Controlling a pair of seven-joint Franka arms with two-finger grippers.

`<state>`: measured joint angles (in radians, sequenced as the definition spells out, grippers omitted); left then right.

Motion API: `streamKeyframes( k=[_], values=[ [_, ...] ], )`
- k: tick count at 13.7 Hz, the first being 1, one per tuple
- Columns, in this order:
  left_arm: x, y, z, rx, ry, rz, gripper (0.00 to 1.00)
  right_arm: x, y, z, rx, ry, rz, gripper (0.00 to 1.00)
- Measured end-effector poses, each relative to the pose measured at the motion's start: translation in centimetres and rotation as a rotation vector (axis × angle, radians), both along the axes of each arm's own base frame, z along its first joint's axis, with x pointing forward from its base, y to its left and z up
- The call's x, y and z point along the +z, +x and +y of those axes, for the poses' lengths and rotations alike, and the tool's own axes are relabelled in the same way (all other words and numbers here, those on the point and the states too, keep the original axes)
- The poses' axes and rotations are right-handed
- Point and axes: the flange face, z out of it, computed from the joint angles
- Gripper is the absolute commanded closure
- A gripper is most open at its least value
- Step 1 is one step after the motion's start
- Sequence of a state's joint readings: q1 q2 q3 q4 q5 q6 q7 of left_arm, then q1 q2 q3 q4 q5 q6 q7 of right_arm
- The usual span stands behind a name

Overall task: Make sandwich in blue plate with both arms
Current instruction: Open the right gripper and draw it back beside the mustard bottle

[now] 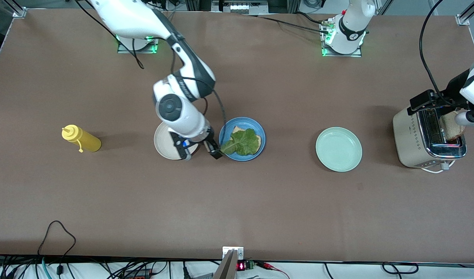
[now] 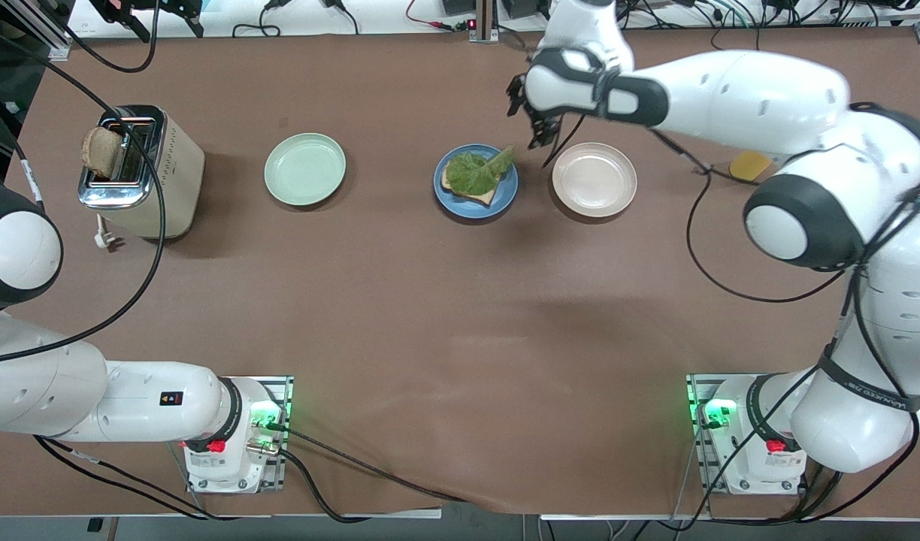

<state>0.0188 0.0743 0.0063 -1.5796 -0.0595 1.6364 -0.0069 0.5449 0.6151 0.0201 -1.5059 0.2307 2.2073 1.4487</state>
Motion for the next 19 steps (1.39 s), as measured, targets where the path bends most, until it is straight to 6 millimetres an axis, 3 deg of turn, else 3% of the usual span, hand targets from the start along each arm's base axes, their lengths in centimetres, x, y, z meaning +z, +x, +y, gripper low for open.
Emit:
streamKeyframes(
  k=[4,8,11,14,17,19],
  values=[
    [0.0,0.0,-1.1,-0.016,-0.002,0.0,0.0,5.8,2.0,-7.1,0.205,-0.004,-0.002,0.0],
    [0.3,-0.2,-1.1,-0.017,-0.002,-0.004,0.0,9.3,3.2,-15.9,0.44,0.008,0.038,0.0],
    [1.3,-1.0,-0.8,-0.009,-0.001,-0.008,0.0,11.7,2.9,-21.5,0.592,0.036,0.047,0.0],
    [1.1,-2.4,-0.7,0.001,0.0,0.004,0.0,14.3,1.1,-28.7,0.746,0.067,0.017,0.0],
    [0.6,-3.8,-1.0,0.007,0.001,0.003,0.0,16.2,-3.0,-36.4,0.927,0.058,-0.004,0.0],
    [0.4,-4.4,-1.1,0.007,0.002,-0.004,0.0,16.9,-5.7,-40.4,1.013,0.042,-0.001,0.0]
  ],
)
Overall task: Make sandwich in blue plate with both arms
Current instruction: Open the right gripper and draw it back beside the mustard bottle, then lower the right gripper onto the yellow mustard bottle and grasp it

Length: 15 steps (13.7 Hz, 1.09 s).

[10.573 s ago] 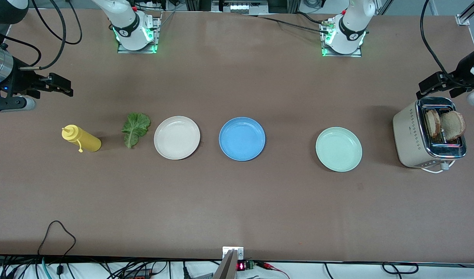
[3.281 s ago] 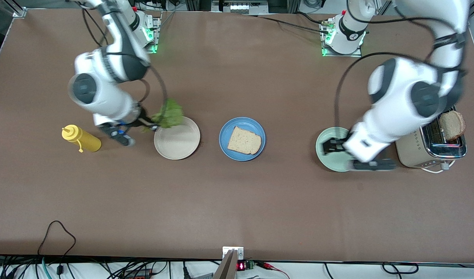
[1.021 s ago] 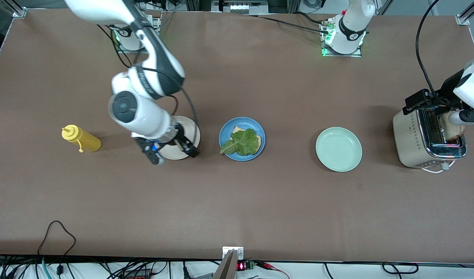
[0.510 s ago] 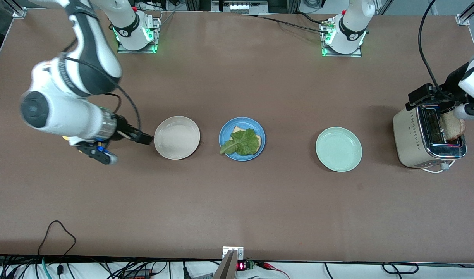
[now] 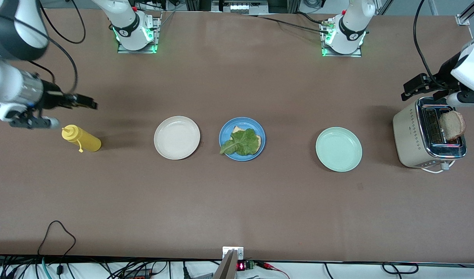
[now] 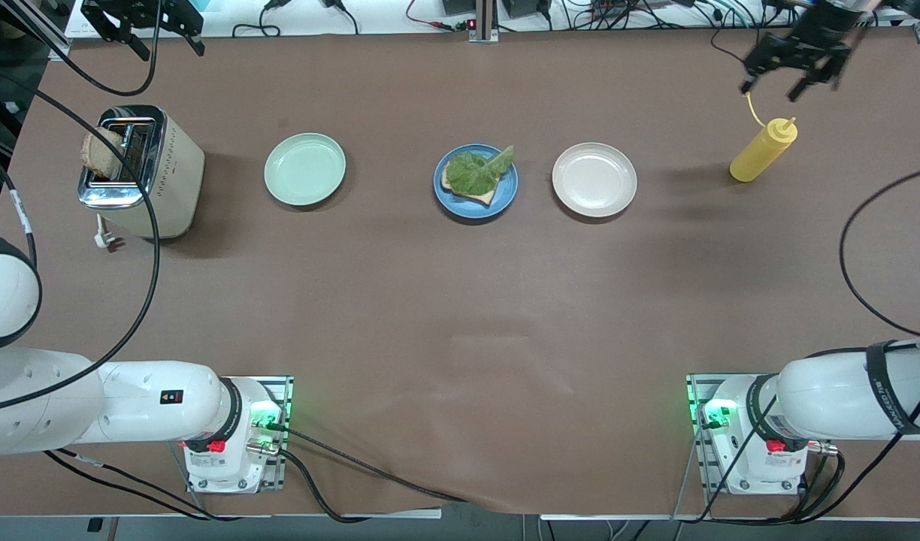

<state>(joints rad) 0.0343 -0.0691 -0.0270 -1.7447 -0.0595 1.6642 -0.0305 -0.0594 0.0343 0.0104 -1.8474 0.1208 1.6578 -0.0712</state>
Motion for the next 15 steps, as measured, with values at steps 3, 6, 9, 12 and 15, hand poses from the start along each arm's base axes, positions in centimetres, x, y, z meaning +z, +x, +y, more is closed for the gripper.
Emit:
streamKeyframes(
  k=[3,6,9,12,15],
  values=[
    [0.1,0.0,-0.1,-0.001,0.0,-0.012,0.0,-0.5,-2.3,-5.7,0.129,-0.001,-0.004,0.0],
    [-0.2,0.1,-0.1,-0.001,0.0,-0.006,0.0,-2.0,-3.4,-11.2,0.272,0.034,-0.05,0.0],
    [-0.8,0.4,-0.1,-0.002,0.0,0.006,0.0,-4.5,-3.5,-14.5,0.434,0.039,-0.134,0.0],
    [-0.9,0.5,-0.5,-0.008,0.0,0.006,0.0,-7.8,-3.3,-17.9,0.644,0.027,-0.225,0.0],
    [-0.8,0.5,-0.6,-0.01,0.0,0.006,0.0,-10.3,-3.6,-20.4,0.744,0.05,-0.27,0.0]
  ],
)
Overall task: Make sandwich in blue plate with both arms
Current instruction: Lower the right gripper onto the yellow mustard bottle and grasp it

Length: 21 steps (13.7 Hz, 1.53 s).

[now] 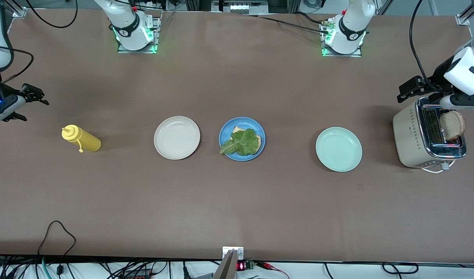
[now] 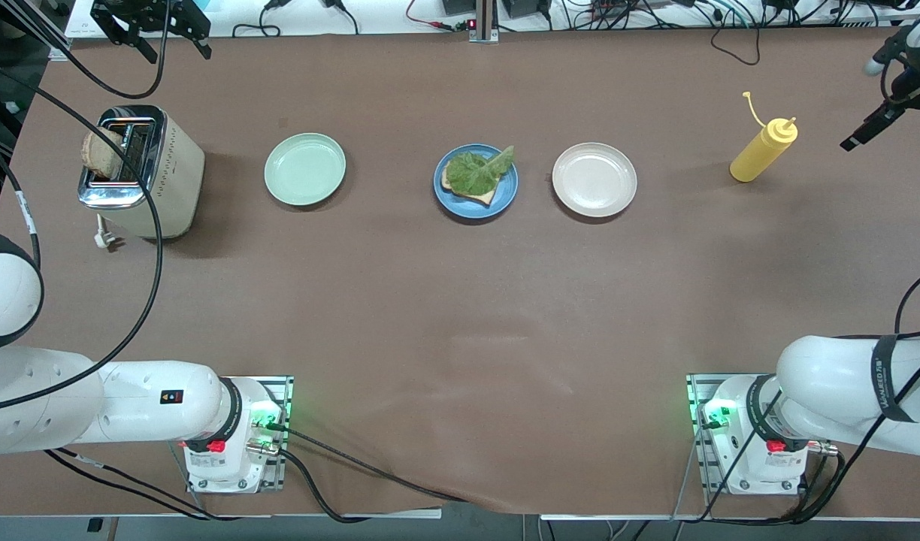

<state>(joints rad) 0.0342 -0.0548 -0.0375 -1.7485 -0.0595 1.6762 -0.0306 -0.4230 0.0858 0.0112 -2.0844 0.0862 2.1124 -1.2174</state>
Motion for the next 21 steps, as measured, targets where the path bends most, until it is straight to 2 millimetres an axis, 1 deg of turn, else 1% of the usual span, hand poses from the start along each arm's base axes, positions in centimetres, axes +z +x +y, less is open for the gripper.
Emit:
streamKeyframes(
  k=[2,3,4,7,9,12,16,19,21],
  values=[
    [0.0,0.0,0.0,0.0,0.0,0.0,0.0,-1.3,-0.3,-1.1,0.047,0.06,-0.041,0.0],
    [0.0,0.0,0.0,-0.001,0.0,0.0,0.0,-2.2,-0.6,-1.8,0.068,0.097,-0.063,0.0],
    [0.0,0.0,-0.1,-0.001,0.0,0.0,0.0,-3.5,-1.1,-2.7,0.097,0.141,-0.086,0.0],
    [0.0,0.0,-0.1,-0.002,0.0,0.0,0.0,-8.3,-2.6,-5.4,0.18,0.271,-0.162,0.0],
    [0.0,0.0,-0.1,-0.002,0.0,0.0,0.0,-11.1,-3.3,-6.3,0.221,0.326,-0.194,0.0],
    [0.0,0.0,-0.1,-0.002,0.0,-0.001,0.0,-13.7,-3.8,-6.4,0.27,0.401,-0.246,0.0],
    [0.0,0.0,-0.1,-0.002,0.0,-0.001,0.0,-16.7,-4.4,-5.6,0.309,0.547,-0.347,0.0],
    [0.0,0.0,-0.1,-0.002,0.0,-0.002,0.0,-18.3,-4.8,-5.4,0.309,0.625,-0.44,0.0],
    [0.1,0.0,-0.1,-0.002,0.0,-0.003,0.0,-18.7,-4.6,-5.0,0.311,0.645,-0.474,0.0]
  ],
)
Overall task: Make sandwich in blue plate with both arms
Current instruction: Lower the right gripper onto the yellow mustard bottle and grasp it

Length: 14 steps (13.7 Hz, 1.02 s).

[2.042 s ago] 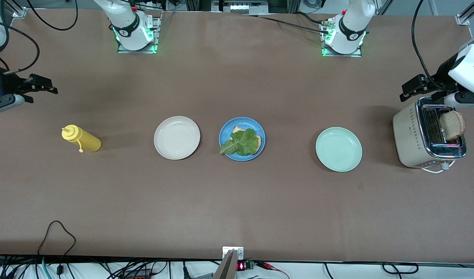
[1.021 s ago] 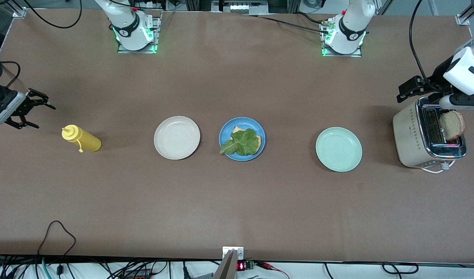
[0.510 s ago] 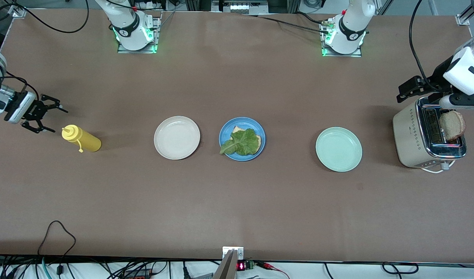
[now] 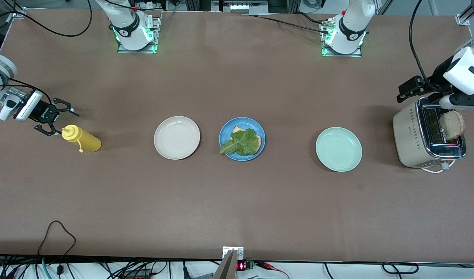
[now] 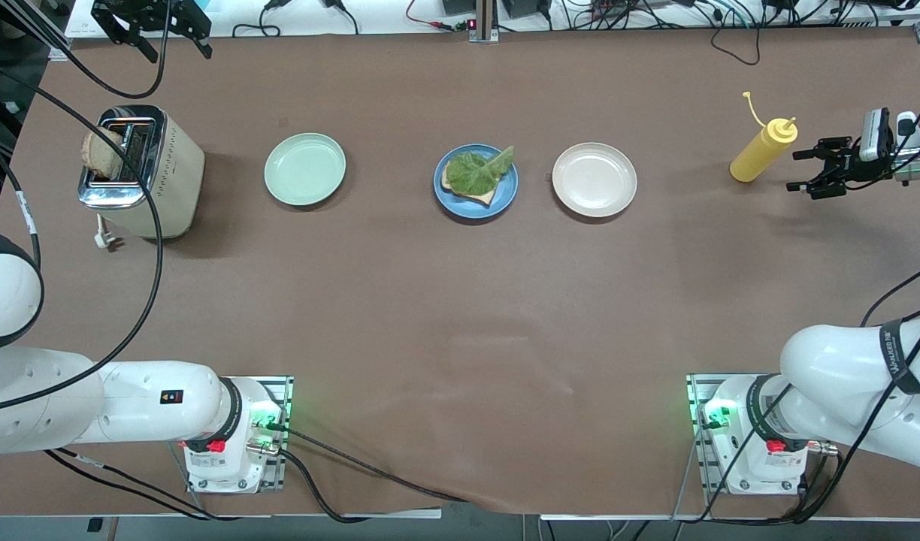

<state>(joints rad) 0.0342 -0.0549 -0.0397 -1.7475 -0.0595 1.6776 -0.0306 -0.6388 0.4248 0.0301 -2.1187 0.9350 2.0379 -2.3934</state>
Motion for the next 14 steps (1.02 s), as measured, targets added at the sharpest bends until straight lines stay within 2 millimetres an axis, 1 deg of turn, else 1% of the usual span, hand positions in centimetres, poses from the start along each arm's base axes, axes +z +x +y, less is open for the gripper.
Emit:
streamKeyframes(
  k=[4,6,8,12,14],
  values=[
    [0.0,0.0,0.0,0.001,0.0,-0.001,0.0,0.1,1.2,1.6,-0.013,0.033,-0.025,0.0],
    [0.0,0.0,0.0,0.001,0.0,-0.001,0.0,0.1,1.8,2.1,-0.03,0.031,-0.038,0.0],
    [0.0,0.0,0.0,0.001,0.0,-0.001,0.0,0.0,2.4,2.3,-0.04,0.024,-0.046,0.0],
    [0.0,0.0,0.0,0.001,0.0,-0.001,0.0,0.0,3.3,2.0,-0.064,0.012,-0.063,0.0],
    [0.0,0.0,0.0,0.001,0.0,-0.001,0.0,-0.2,4.1,2.9,-0.069,0.023,-0.072,0.0]
  ],
)
